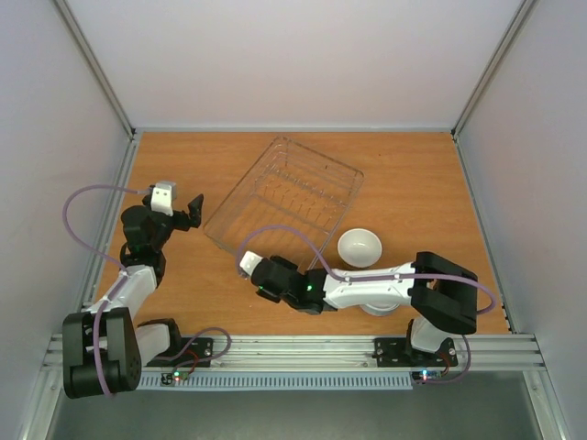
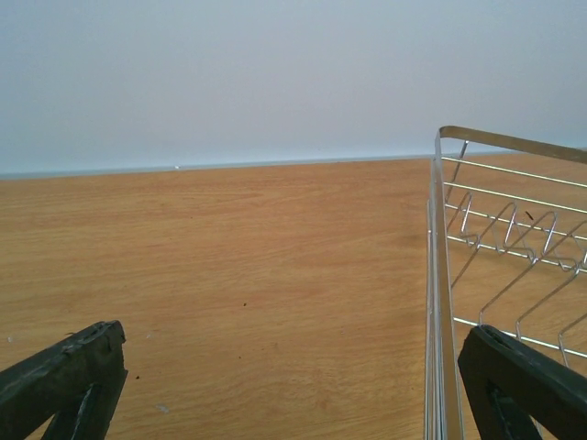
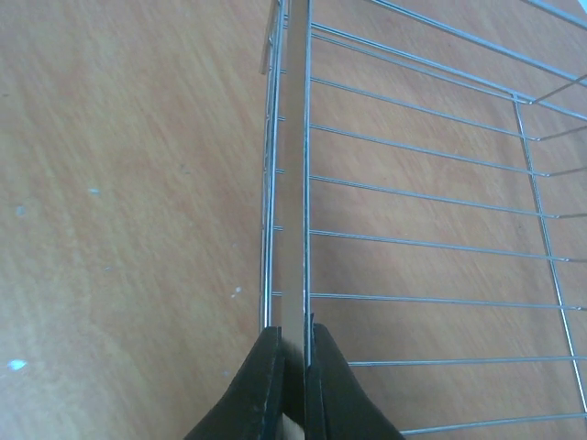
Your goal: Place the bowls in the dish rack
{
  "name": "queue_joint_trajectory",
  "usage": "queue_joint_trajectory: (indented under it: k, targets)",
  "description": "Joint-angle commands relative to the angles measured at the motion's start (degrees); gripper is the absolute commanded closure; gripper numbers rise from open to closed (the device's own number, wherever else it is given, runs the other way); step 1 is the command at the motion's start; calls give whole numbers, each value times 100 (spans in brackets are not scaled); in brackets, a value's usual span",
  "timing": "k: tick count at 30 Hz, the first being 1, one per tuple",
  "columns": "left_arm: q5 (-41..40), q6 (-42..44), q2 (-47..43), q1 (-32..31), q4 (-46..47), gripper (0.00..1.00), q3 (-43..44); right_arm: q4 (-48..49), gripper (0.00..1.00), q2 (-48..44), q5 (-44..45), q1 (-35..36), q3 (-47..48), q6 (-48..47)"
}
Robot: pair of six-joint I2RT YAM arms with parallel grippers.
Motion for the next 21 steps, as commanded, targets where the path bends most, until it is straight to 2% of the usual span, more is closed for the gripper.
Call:
queue_joint_trajectory:
  k: [1,3,4,6,8,14,17,19,21]
  targets:
    - [63,-66,20,34,365,1,-64,-584,87,74,237,279,-427,-137]
    - [81,-60,57,37,367,1,-56,-533,45,-113,557,370,-455,-140]
    - [90,-60,92,38,373,1,-48,-521,33,-218,670,423,-460,-160]
    - [88,-56,159,38,373,1,-31,-478,16,-434,785,495,-452,-215]
    - [91,-43,213,38,378,1,-14,-474,5,-674,718,529,-428,-234]
    - [169,44,414,43,-20,2,228,-220,1,-1740,270,541,-494,-178]
    - [232,109,544,39,-355,6,438,-211,1,-2217,619,447,-314,-11]
    - [275,124,654,39,-584,9,586,-882,1,-2197,806,49,211,501]
    - [349,113,781,32,-806,12,753,-1547,1,-2077,689,-659,667,1035]
